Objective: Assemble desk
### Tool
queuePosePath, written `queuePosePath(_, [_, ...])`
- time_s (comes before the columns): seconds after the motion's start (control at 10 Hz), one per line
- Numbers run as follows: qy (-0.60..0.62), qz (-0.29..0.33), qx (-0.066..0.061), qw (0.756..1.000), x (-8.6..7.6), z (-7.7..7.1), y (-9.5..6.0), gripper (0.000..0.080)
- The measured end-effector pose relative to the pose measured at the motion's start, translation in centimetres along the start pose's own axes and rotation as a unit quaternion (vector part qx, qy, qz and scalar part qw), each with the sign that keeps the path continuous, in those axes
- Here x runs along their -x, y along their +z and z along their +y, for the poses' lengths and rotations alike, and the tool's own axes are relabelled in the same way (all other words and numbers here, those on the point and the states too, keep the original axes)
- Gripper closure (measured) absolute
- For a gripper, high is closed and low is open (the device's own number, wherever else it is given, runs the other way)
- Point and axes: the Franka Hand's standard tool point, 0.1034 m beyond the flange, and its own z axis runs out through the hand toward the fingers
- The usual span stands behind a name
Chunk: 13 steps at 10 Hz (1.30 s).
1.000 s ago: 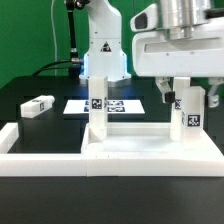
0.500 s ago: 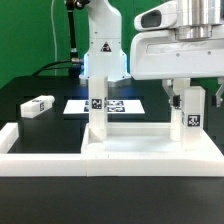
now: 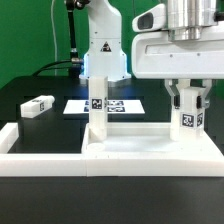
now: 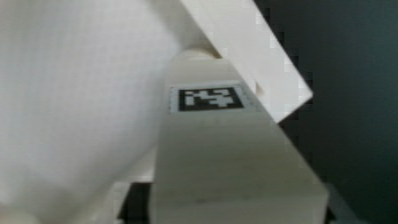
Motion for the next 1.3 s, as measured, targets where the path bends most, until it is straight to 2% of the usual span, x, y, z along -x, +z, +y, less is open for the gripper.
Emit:
queuePosePath(0.1, [0.082,-0.001,0.004,0.997,0.07,0.14,-0.01,0.0504])
queuePosePath(0.2, [0.196,-0.013,0.001,0.981,0.31,0.17,0.00,0.0504])
queuePosePath(0.4, [0.354,-0.053,-0.021,0.933,0.17,0.56,0.02,0.0502])
queuePosePath(1.0, [0.491,-0.060,-0.012,0.869,0.57,0.39,0.04,0.0502])
queuePosePath(1.1, [0.490,-0.060,-0.012,0.869,0.57,0.40,0.05,0.0502])
queuePosePath(1.2, [0.488,-0.060,-0.012,0.871,0.56,0.42,0.11,0.0430])
queuePosePath(1.3, [0.438,-0.056,-0.007,0.897,0.69,0.49,0.13,0.0289])
